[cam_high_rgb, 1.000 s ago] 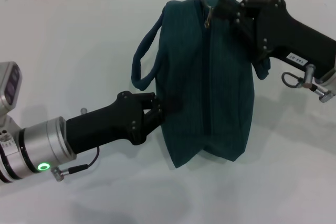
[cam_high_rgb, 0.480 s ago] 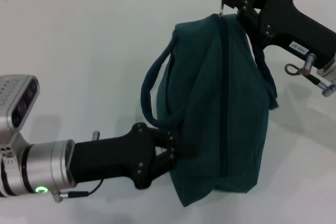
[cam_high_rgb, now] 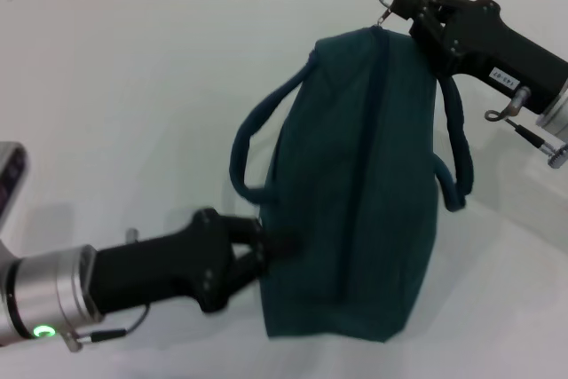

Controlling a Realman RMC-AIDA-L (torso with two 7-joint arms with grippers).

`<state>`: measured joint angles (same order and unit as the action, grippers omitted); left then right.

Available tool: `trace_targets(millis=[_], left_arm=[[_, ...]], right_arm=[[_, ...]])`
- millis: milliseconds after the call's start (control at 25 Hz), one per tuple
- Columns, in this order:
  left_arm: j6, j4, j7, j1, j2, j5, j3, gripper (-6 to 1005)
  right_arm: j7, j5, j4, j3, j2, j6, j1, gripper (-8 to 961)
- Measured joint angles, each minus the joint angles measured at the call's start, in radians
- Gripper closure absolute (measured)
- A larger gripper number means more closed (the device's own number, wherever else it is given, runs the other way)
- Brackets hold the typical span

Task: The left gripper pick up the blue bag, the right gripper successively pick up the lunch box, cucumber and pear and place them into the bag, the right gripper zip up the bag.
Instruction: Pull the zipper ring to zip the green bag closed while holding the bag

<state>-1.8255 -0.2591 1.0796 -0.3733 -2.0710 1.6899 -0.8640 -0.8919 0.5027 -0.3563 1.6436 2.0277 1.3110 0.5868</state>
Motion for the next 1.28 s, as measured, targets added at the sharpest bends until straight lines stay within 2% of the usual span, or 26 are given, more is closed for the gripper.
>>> trace_targets(millis=[160,320,520,640,880,1000,1160,1280], left_arm=[[0.053,-0.024,0.005,0.049,-0.006,-0.003,0.121,938],[0.060,-0.049,-0.028,0.079,-0.014,-0.015,0.172,927],[0.063,-0.055,-0.035,0.089,-0.013,-0.101,0.177,716],[0.062,-0.112,0.038,0.088,-0.008,-0.150,0.174,649],[0.074,-0.441,0.401,0.011,-0.015,-0.057,0.164,515],[0.103,-0.591,0.572,-0.042,-0.017,-0.028,0.122,423],[0.241,-0.801,0.810,-0.093,-0.016,0.020,-0.041,237],[0.296,-0.961,0.965,-0.118,-0.014,0.081,-0.135,171]], right_arm=[[-0.014,-0.053,0.003,0.000,0.000,0.005,-0.023,952],[-0.015,-0.075,-0.001,-0.002,0.000,0.007,-0.041,952],[-0.016,-0.076,-0.003,-0.002,0.000,0.009,-0.040,951],[-0.016,-0.077,-0.004,-0.002,0.000,0.010,-0.039,951],[-0.016,-0.089,0.003,-0.001,0.000,0.009,-0.038,951],[-0.015,-0.089,0.003,-0.002,0.000,0.005,-0.035,951],[-0.013,-0.089,0.004,-0.002,0.000,0.000,-0.032,951],[-0.010,-0.089,0.003,-0.002,0.000,-0.002,-0.031,951]])
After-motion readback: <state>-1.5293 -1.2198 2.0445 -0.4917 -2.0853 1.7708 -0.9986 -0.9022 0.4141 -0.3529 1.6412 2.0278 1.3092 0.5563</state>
